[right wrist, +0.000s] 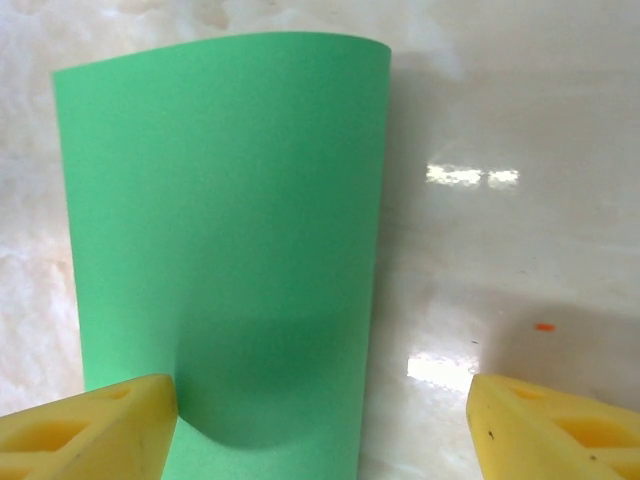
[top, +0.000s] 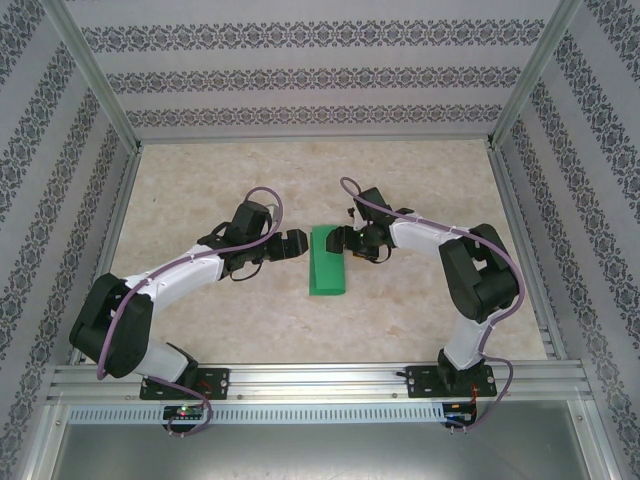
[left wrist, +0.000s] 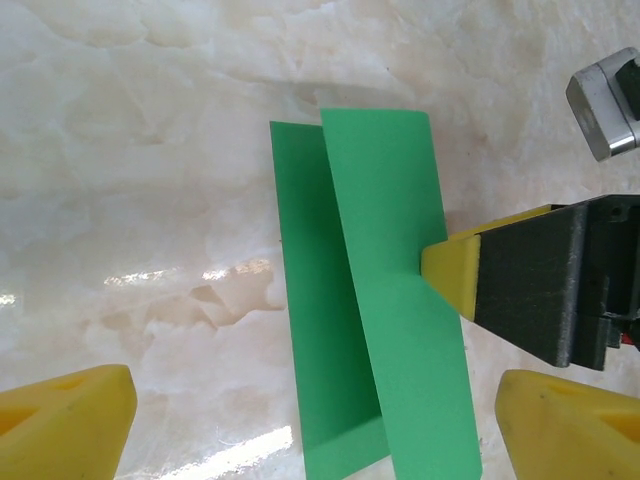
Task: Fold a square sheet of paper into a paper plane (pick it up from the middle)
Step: Fold the square sheet of paper in half at the center of the table.
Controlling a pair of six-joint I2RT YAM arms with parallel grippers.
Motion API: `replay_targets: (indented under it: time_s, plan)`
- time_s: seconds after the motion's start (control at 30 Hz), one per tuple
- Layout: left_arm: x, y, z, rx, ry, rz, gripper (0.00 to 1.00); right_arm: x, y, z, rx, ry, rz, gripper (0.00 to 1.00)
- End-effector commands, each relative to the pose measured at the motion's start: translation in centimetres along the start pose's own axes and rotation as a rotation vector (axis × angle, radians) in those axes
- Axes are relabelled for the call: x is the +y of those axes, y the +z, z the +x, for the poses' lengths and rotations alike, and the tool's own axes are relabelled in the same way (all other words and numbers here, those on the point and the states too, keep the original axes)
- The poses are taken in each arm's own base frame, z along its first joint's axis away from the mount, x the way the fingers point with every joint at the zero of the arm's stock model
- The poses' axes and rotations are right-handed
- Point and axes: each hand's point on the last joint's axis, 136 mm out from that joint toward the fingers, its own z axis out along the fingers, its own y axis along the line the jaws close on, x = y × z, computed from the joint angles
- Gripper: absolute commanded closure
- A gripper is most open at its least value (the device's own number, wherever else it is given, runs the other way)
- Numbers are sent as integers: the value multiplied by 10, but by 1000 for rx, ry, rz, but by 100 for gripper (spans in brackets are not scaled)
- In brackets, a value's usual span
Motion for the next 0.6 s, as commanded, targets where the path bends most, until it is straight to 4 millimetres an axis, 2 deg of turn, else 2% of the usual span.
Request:
replay_targets:
  time_s: [0.0, 0.1, 0.23, 0.33, 0.5, 0.57]
  plan:
    - [-10, 0, -1, -8, 3, 27, 12, 9, -3, -9, -49, -9, 51, 23]
    - [-8, 0, -1, -6, -10, 18, 13, 16, 1, -9, -56, -30, 102, 23]
    - [0, -1, -1, -17, -23, -23, 19, 4, 2, -10, -99, 6, 251, 23]
    - [4, -4, -3, -32, -28, -48, 23, 2, 2, -9, -126, 30, 296, 23]
    - [5, -7, -3, -38, -23, -53, 23, 9, 7, -6, -116, 1, 250, 23]
    - [5, -7, -2, -32, -19, -51, 23, 4, 7, -5, -109, 0, 275, 23]
